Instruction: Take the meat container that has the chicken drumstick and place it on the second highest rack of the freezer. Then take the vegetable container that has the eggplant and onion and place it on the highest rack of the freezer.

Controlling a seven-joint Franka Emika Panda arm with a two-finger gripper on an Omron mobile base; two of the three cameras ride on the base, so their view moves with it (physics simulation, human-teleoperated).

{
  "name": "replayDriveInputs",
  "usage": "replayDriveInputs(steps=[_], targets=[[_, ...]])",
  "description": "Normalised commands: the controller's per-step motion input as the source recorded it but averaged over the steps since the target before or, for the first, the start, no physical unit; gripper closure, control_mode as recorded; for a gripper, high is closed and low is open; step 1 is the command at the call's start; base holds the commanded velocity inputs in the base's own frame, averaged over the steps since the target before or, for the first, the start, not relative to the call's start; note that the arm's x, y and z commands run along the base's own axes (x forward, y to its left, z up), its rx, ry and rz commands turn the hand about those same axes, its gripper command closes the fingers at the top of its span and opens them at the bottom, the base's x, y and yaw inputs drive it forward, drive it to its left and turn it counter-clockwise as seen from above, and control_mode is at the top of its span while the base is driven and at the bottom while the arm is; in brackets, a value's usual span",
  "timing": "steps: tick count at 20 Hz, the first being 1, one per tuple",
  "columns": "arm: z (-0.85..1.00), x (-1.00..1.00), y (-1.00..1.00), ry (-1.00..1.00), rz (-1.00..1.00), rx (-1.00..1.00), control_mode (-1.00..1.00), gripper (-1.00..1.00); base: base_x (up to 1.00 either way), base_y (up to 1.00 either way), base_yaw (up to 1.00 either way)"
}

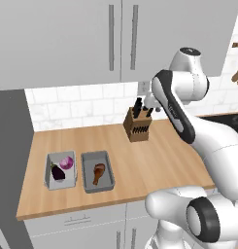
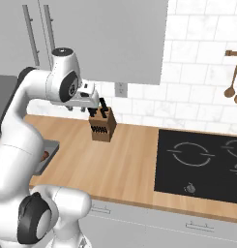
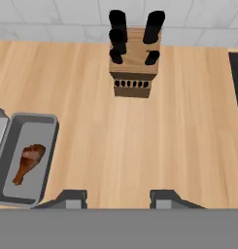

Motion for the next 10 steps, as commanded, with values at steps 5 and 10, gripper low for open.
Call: replayDriveInputs(steps=[5, 10], targets=[[-0.27, -0.17, 0.13, 0.0, 0.01, -0.01, -1.0, -1.0, 0.0, 0.0, 0.0], [-0.51, -0.28, 0.52, 0.0, 0.06, -0.03, -1.0, -1.0, 0.0, 0.0, 0.0]])
